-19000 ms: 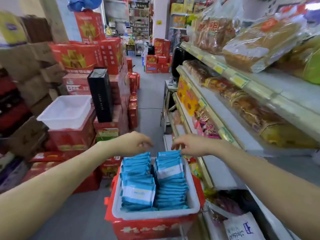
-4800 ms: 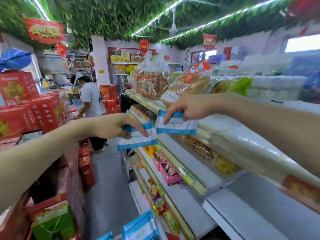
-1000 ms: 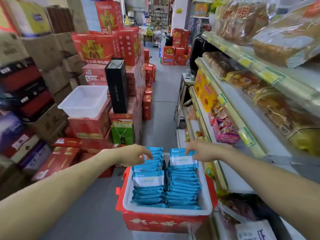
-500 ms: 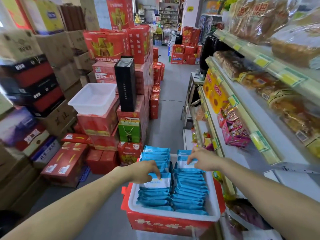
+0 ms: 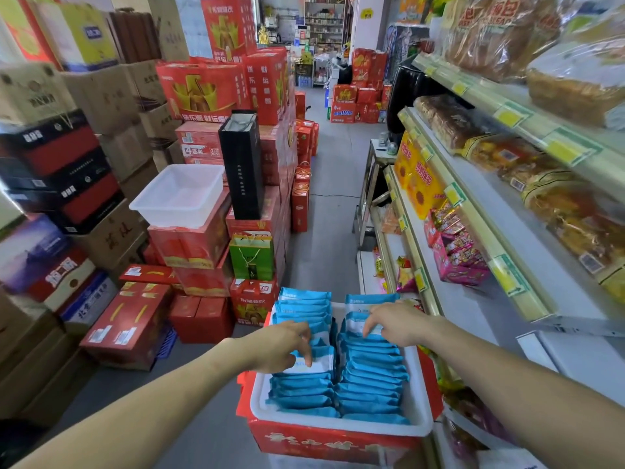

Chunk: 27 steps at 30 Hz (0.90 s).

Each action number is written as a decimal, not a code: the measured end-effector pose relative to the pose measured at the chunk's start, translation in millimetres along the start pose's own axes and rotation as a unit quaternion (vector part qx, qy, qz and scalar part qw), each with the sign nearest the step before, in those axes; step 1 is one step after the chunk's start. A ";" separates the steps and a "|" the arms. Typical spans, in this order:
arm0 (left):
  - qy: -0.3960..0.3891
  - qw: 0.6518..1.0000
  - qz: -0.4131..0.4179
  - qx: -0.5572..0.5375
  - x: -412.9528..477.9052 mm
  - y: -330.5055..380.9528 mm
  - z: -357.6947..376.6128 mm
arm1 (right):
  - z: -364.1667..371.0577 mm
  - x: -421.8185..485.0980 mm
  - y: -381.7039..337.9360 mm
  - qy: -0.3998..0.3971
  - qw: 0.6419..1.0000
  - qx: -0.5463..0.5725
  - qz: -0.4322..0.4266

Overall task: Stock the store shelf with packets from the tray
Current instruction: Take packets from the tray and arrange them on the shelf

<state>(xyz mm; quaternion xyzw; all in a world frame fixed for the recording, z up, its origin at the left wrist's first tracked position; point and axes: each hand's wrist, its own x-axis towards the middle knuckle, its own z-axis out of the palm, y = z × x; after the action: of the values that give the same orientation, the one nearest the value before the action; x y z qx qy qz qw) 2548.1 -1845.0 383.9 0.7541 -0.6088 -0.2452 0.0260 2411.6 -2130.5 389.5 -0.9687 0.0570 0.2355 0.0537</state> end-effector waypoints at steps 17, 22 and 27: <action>-0.065 0.995 0.072 0.019 11.5 4.9 10.1 | -73.8 -29.4 11.4 0.037 0.989 0.140 -0.009; -0.059 0.996 0.071 0.010 15.0 5.5 -9.0 | -97.4 -44.4 12.6 0.045 0.989 0.141 -0.010; -0.015 0.997 0.051 -0.060 20.7 9.4 -112.2 | -145.7 -68.3 18.2 0.056 0.993 0.100 -0.001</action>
<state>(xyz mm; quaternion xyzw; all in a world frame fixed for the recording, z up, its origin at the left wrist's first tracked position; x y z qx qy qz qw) 2587.5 -1895.8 478.6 0.7153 -0.6311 -0.2907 0.0746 2414.4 -2161.8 548.4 -0.9703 0.0824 0.1737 0.1470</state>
